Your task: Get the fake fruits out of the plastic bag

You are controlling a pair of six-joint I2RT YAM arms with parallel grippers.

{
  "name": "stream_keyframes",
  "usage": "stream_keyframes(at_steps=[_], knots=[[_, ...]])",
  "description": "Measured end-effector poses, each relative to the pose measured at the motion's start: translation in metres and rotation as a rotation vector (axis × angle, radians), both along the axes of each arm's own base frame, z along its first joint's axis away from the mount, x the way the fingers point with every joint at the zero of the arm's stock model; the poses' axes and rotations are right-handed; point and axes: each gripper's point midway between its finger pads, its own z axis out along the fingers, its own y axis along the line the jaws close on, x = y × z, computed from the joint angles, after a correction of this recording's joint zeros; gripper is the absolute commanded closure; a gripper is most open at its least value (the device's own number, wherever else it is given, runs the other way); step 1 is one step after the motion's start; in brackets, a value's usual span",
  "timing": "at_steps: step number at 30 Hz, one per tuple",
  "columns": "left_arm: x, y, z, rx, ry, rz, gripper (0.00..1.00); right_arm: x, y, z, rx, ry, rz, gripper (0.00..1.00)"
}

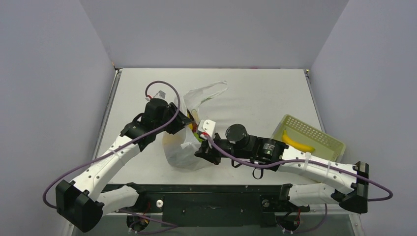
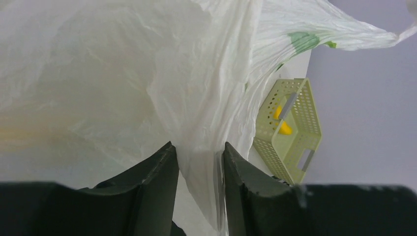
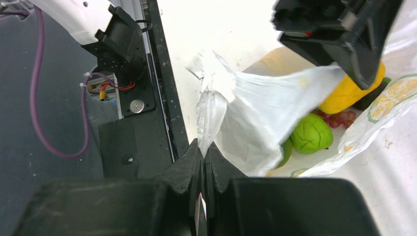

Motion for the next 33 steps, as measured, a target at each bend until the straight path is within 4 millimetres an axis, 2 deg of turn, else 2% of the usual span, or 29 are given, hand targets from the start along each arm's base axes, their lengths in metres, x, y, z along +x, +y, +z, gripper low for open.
stream_keyframes(at_steps=[4, 5, 8, 10, 12, 15, 18, 21, 22, 25, 26, 28, 30, 33], knots=[[0.012, -0.002, 0.008, 0.040, -0.039, -0.057, 0.89, -0.017, 0.007, 0.006, -0.023, -0.071, 0.014, 1.00], [0.014, -0.002, 0.011, 0.037, -0.055, -0.076, 0.98, -0.023, 0.010, 0.006, -0.032, -0.090, 0.016, 1.00], [0.019, 0.005, 0.021, -0.006, -0.105, -0.113, 1.00, -0.044, 0.023, -0.004, -0.067, -0.142, 0.014, 1.00], [0.019, 0.019, 0.024, -0.026, -0.144, -0.116, 1.00, -0.059, 0.036, -0.018, -0.081, -0.184, -0.005, 1.00], [0.010, 0.034, 0.028, -0.046, -0.199, -0.135, 1.00, -0.075, 0.046, -0.041, -0.103, -0.213, -0.030, 1.00], [-0.009, 0.048, 0.038, -0.094, -0.298, -0.206, 1.00, -0.085, 0.060, -0.094, -0.184, -0.252, -0.091, 1.00], [-0.025, 0.054, 0.040, -0.142, -0.370, -0.321, 1.00, -0.083, 0.072, -0.144, -0.259, -0.272, -0.163, 0.91], [-0.033, 0.052, 0.033, -0.183, -0.403, -0.432, 1.00, -0.076, 0.070, -0.168, -0.284, -0.255, -0.211, 0.81], [-0.034, 0.050, 0.030, -0.196, -0.414, -0.469, 1.00, -0.076, 0.071, -0.170, -0.279, -0.243, -0.220, 0.73], [-0.039, 0.046, 0.029, -0.210, -0.454, -0.547, 1.00, -0.076, 0.073, -0.165, -0.235, -0.192, -0.246, 0.56], [-0.040, 0.045, 0.031, -0.206, -0.478, -0.571, 1.00, -0.076, 0.071, -0.163, -0.223, -0.175, -0.254, 0.49], [-0.043, 0.044, 0.035, -0.193, -0.521, -0.605, 1.00, -0.074, 0.060, -0.151, -0.196, -0.143, -0.274, 0.41], [-0.046, 0.044, 0.039, -0.173, -0.567, -0.627, 1.00, -0.070, 0.047, -0.127, -0.143, -0.098, -0.303, 0.34], [-0.052, 0.044, 0.045, -0.137, -0.640, -0.645, 1.00, -0.058, 0.033, -0.072, 0.001, -0.006, -0.354, 0.29]])
